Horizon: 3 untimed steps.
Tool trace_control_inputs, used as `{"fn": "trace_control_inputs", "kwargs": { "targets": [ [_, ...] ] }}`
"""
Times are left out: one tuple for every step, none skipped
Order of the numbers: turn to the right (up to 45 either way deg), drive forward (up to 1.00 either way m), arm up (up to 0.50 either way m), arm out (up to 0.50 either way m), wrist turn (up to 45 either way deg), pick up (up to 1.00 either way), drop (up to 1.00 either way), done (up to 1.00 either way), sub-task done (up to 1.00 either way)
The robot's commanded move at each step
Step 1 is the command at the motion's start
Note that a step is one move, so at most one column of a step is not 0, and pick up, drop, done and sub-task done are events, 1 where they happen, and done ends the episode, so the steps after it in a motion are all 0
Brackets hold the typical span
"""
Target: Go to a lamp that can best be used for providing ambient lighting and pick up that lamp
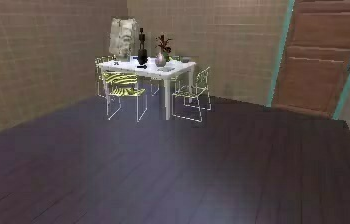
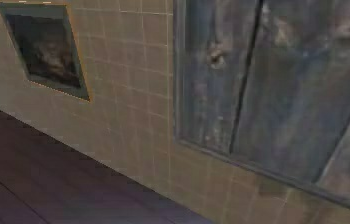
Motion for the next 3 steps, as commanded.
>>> {"fn": "trace_control_inputs", "kwargs": {
  "targets": [
    [-27.0, 0.0, 0.0, 0.0, 0.0, 0.0, 0.0, 0.0, 0.0],
    [0.0, 1.0, 0.0, 0.0, 0.0, 0.0, 0.0, 0.0, 0.0],
    [0.0, 1.0, 0.0, 0.0, 0.0, 0.0, 0.0, 0.0, 0.0]
  ]
}}
